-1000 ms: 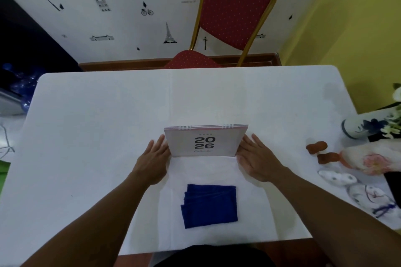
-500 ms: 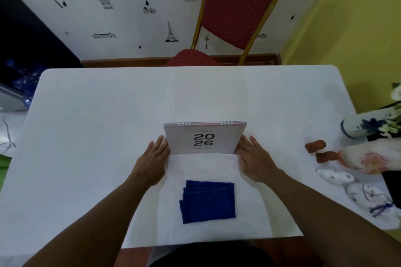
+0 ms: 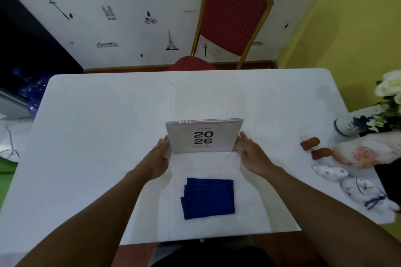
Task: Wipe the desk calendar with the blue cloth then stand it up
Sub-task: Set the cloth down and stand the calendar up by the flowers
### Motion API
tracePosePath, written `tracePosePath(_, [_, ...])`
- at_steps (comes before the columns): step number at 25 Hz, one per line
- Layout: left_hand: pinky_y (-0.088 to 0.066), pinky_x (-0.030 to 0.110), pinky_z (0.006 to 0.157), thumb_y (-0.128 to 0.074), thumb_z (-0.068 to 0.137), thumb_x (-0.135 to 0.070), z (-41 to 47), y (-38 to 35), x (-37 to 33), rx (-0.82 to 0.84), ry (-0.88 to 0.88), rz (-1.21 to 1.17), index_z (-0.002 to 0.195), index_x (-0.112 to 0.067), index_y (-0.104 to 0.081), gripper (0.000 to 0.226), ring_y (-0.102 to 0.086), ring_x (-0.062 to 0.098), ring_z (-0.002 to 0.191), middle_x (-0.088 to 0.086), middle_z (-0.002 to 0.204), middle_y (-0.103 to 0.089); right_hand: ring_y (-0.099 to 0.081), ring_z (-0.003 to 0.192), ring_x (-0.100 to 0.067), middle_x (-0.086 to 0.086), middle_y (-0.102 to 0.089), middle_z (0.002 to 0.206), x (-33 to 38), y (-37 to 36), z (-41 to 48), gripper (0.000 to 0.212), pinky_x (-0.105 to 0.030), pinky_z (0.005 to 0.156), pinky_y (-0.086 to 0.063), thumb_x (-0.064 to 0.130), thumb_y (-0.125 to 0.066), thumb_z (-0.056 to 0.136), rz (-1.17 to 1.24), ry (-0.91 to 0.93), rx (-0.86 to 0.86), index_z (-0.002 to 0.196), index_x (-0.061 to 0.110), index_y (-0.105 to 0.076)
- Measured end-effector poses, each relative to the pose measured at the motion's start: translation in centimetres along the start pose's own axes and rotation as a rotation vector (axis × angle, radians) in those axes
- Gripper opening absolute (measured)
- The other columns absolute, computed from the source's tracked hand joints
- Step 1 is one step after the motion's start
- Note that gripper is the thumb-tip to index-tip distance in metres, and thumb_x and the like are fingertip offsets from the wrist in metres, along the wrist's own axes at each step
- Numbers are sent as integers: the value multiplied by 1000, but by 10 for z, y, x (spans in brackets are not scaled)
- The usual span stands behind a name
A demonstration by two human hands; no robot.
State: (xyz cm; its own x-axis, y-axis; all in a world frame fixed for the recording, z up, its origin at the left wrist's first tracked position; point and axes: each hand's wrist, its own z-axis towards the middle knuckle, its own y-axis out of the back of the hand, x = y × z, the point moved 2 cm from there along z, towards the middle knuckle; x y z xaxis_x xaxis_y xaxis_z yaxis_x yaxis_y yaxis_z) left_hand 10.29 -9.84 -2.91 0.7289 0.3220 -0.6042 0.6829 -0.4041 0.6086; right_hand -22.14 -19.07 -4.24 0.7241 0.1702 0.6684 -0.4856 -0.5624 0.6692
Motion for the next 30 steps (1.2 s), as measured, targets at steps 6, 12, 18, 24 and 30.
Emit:
tracePosePath(6, [-26,49,117,-47,93,-3,-23,1,-11,-173,112,-199,155,-31,-4,80,-20,26,148,-1,163,-17,-45,142,-14,-2,-41,161,31,2,-24,69,-8,107,-32,-13,-35,97,272,-263,-265,158,18,-38])
tracePosePath(12, [-44,24,92,-55,82,5,-39,2,-51,-333,-55,-344,152,-43,-7,98,-45,5,117,-21,139,-42,-41,147,-16,3,-44,160,65,-4,-25,80,-15,102,-41,-10,-36,92,474,-246,-331,160,31,-28])
tracePosePath(18, [-49,17,81,-64,80,1,-36,-3,-67,-403,-103,-518,144,-46,-27,88,-53,-11,110,-33,121,-54,-58,126,-9,17,-63,132,81,-3,-23,88,-5,80,-48,-14,-35,82,628,-242,-349,155,35,-39])
tracePosePath(24, [-53,33,88,-70,79,-2,-14,8,-99,-318,-146,-508,145,-45,-26,91,-54,12,117,-19,131,-52,-59,123,-19,4,-64,131,73,20,-26,78,-1,69,-47,-17,-38,85,682,-307,-426,150,25,-46])
tracePosePath(30, [-51,50,94,-66,78,5,48,3,-178,-182,-212,-458,148,-42,-24,94,-49,17,123,-13,135,-49,-59,122,-20,3,-64,130,33,79,-35,74,-30,95,-55,-11,-45,86,699,-390,-600,147,30,-46])
